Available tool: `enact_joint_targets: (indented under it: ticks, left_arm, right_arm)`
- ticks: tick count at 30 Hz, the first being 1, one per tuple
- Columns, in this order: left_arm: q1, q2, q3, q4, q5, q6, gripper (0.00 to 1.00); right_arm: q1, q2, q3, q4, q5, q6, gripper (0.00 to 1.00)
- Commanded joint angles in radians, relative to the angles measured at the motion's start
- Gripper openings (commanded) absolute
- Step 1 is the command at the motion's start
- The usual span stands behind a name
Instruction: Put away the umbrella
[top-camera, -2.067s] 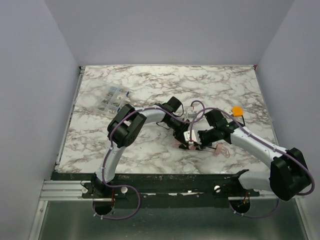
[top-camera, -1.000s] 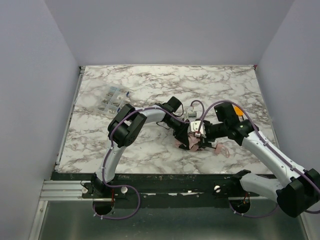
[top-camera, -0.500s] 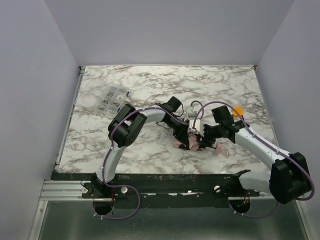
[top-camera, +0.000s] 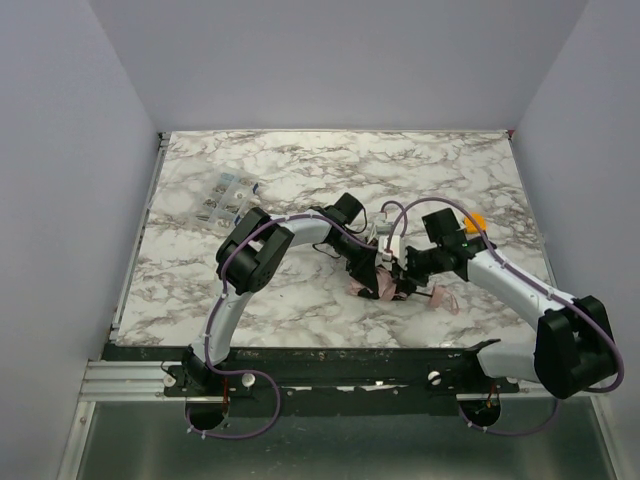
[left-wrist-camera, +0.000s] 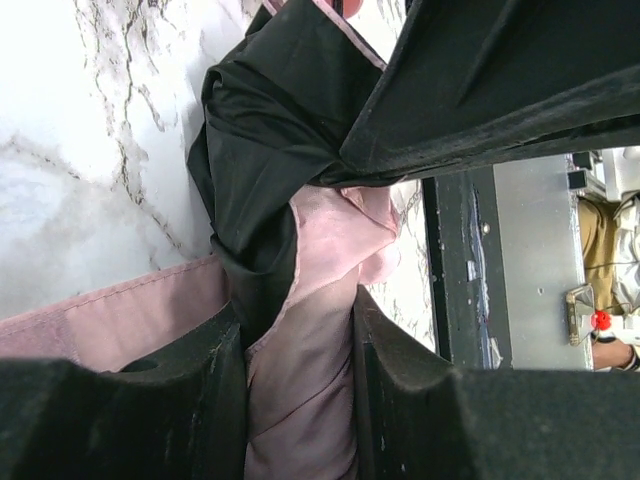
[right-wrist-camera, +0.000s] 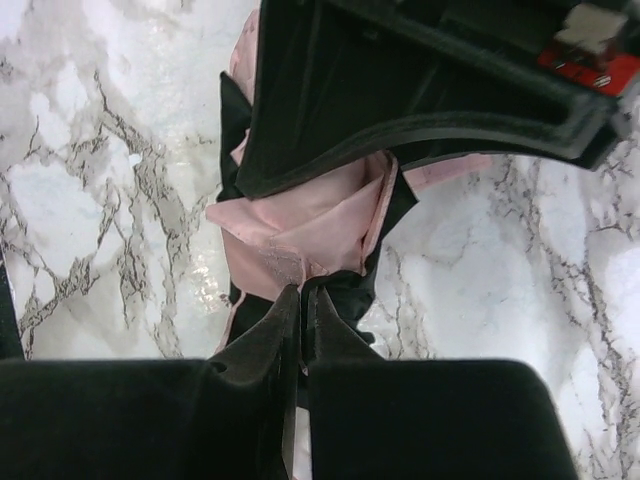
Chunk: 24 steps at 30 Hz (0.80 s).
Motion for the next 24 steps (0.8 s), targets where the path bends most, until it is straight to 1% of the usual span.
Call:
enact_joint_targets:
  ticks: [1,6,10,15,18,19,20,21,22,23,24]
  left_arm:
    - [-0.026,0.162,-0.090,-0.128,-0.369,0.078,0.00]
    - [-0.027,0.162,-0.092,-0.124,-0.376,0.074,0.00]
    - [-0.028,0.162,-0.091,-0.123,-0.374,0.074,0.00]
    - [-0.028,0.162,-0.092,-0.121,-0.374,0.074,0.00]
    - [-0.028,0.162,-0.093,-0.121,-0.376,0.075,0.00]
    - [-0.028,0.161,-0.092,-0.120,-0.374,0.075,0.00]
    - [-0.028,0.162,-0.092,-0.121,-0.374,0.075,0.00]
    - [-0.028,0.162,-0.093,-0.119,-0.372,0.075,0.00]
    - [-0.028,0.162,-0.094,-0.120,-0.372,0.075,0.00]
    - [-0.028,0.162,-0.094,-0.121,-0.372,0.075,0.00]
    - [-0.028,0.162,-0.093,-0.123,-0.370,0.078,0.00]
  right_arm:
    - [-0.001,0.012,0.078,0.037,-0.105,0.034,0.05]
    - [0.004,0.045,0.109,0.006,-0.187,0.036,0.04]
    - [0.048,0.103,0.071,0.034,-0.114,0.047,0.04]
    - [0.054,0.124,0.047,0.083,0.010,0.067,0.04]
    - [0.054,0.142,0.038,0.083,0.077,0.058,0.04]
    - [0.054,0.142,0.047,0.066,0.084,0.057,0.08]
    - [0.053,0.130,0.061,0.038,0.067,0.057,0.18]
    - [0.052,0.109,0.079,0.011,0.029,0.056,0.30]
    - [0.050,0.074,0.094,-0.020,-0.036,0.049,0.46]
    - [0.049,0.030,0.106,-0.033,-0.080,0.055,0.59]
    - [0.049,-0.008,0.113,-0.034,-0.110,0.070,0.69]
